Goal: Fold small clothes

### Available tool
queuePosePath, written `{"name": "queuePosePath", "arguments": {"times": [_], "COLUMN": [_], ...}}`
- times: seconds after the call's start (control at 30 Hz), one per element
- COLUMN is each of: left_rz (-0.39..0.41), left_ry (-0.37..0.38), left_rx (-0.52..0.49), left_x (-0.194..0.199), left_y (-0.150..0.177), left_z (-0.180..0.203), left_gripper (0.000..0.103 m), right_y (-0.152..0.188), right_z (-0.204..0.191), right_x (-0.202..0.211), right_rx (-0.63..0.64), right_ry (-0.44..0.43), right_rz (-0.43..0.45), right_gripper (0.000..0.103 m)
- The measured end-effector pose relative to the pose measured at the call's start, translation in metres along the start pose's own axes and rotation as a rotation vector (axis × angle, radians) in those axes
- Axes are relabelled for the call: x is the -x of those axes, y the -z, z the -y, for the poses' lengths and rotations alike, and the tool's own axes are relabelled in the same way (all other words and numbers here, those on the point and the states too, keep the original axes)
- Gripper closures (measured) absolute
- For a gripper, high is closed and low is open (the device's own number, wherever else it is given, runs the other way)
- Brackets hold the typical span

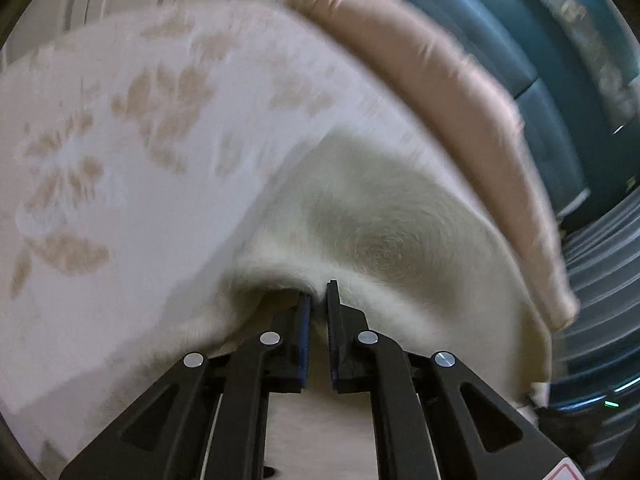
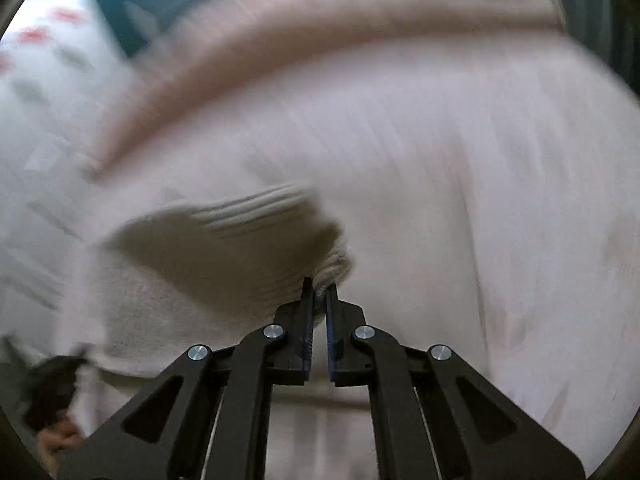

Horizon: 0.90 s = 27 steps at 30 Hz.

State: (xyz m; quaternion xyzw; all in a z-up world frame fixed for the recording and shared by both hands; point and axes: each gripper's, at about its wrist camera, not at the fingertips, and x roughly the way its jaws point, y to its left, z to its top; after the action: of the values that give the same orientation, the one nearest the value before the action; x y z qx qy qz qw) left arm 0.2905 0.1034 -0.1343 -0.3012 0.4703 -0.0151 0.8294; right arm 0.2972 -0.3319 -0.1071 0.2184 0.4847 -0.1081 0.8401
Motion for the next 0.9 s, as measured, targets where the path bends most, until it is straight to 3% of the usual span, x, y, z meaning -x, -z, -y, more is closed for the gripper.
{"name": "queuePosePath", "arguments": {"times": [0.03,0.13,0.23,0.27,0.33,0.37,0.5,0.6,0.77,0.9], "left_rz": [-0.020,-0.012,-0.016,-0.017,-0.015,-0.011,-0.015,-0.013,-0.008,-0.020], "left_ry": [-0.024,-0.018,-0.019,-0.023,-0.037,-0.049,-0.074,-0.073,-0.092,-0.102], "left_rx": [-0.003,0.008,0.000,-0.004,-0.027,-0.049,-0.108,-0.097,-0.092,-0.096], "left_x": [-0.007,-0.009,-0.008,-0.010,-0.012,-0.012,-0.013,-0.015,-0.014,-0.014], "left_y": [0.005,0.009,0.011,0.011,0.013,0.014,0.011,0.012,0.015,0.014], "left_z": [-0.003,-0.008,-0.009,-0.010,-0.009,-0.006,0.000,-0.002,0.000,0.000], "left_gripper": [0.098,0.098,0.097,0.097,0.097,0.096,0.096,0.095,0.093,0.090], "right_y": [0.007,0.006,0.003,-0.001,0.005,0.010,0.011,0.016,0.034,0.044], "right_z": [0.010,0.005,0.002,0.004,0.018,0.023,0.021,-0.008,-0.135,-0.203], "right_x": [-0.008,0.026,0.050,0.042,-0.009,-0.020,0.020,0.049,0.026,-0.017], "right_rx": [-0.031,-0.044,-0.011,-0.009,-0.025,-0.042,-0.091,-0.034,0.229,0.356], "right_ry": [-0.011,-0.125,-0.165,-0.142,-0.016,-0.024,-0.095,-0.059,-0.248,-0.292], "right_rz": [-0.005,0.104,0.204,0.186,0.017,-0.008,0.088,0.168,0.063,-0.040], "right_gripper": [0.099,0.099,0.099,0.099,0.099,0.099,0.097,0.095,0.095,0.095]}}
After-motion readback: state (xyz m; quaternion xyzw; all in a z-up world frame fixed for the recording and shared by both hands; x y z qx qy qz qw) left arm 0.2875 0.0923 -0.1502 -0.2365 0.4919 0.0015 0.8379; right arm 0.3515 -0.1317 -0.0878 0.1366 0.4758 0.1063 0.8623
